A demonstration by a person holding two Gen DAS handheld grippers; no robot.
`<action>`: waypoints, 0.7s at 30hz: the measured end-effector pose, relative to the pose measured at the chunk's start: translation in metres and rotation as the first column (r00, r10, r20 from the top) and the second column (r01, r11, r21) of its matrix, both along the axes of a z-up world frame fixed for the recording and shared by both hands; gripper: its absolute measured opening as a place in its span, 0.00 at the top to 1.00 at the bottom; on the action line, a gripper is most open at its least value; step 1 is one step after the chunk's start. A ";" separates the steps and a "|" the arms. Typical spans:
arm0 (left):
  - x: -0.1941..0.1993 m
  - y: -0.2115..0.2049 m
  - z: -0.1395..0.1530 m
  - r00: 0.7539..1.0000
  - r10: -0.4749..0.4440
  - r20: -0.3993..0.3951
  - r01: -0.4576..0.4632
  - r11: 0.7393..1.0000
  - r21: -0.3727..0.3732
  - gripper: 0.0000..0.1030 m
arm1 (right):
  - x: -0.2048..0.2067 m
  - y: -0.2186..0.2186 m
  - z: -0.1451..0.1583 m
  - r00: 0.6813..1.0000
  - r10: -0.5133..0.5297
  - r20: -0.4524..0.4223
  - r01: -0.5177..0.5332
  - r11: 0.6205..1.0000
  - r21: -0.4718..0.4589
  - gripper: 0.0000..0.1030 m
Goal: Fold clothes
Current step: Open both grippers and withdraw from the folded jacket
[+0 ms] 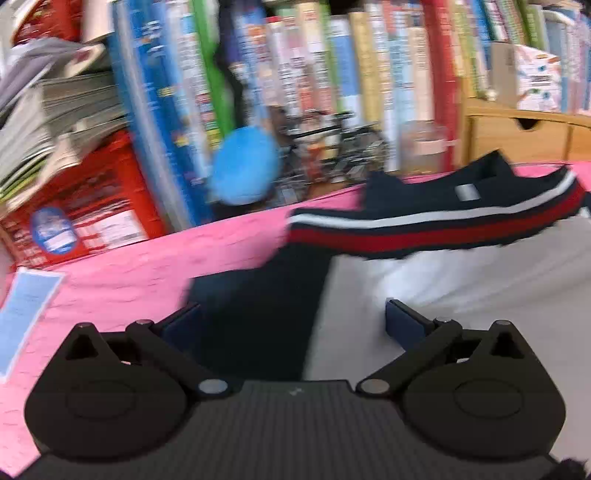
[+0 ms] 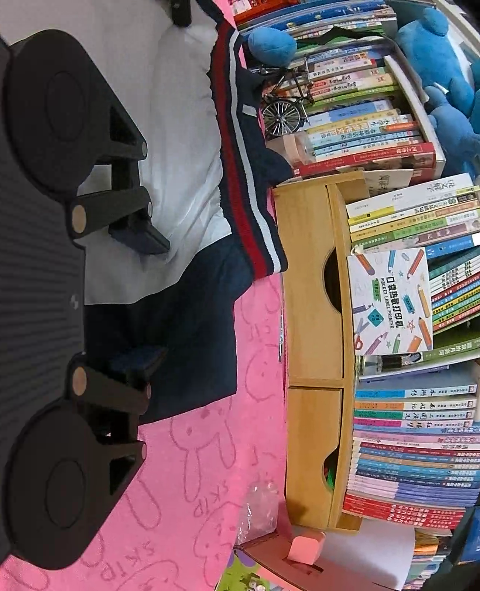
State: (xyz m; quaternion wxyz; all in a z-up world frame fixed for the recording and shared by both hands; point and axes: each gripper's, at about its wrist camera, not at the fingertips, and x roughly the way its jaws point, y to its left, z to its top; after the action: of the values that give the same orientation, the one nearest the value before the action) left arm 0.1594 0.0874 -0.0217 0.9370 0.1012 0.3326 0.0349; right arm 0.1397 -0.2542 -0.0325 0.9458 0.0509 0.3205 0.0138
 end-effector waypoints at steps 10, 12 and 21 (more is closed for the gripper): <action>-0.028 0.020 0.016 0.994 0.087 0.068 -0.095 0.989 0.115 0.05 | -0.014 0.001 0.010 0.999 0.020 0.030 -0.020 1.000 -0.002 0.39; -0.039 -0.003 0.035 0.995 -0.024 0.102 0.018 0.998 0.061 0.05 | -0.032 0.007 0.020 0.997 0.036 0.071 -0.035 0.999 -0.017 0.34; 0.020 -0.118 0.004 0.976 -0.208 -0.071 0.213 0.973 0.084 0.03 | -0.094 0.052 0.032 0.966 0.234 0.108 -0.242 0.967 0.075 0.18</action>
State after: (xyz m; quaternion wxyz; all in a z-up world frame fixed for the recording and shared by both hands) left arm 0.1796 -0.0302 -0.0173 0.9191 0.1795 0.3468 -0.0527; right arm 0.0458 -0.2018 -0.0006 0.9487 0.0525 0.2765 0.1438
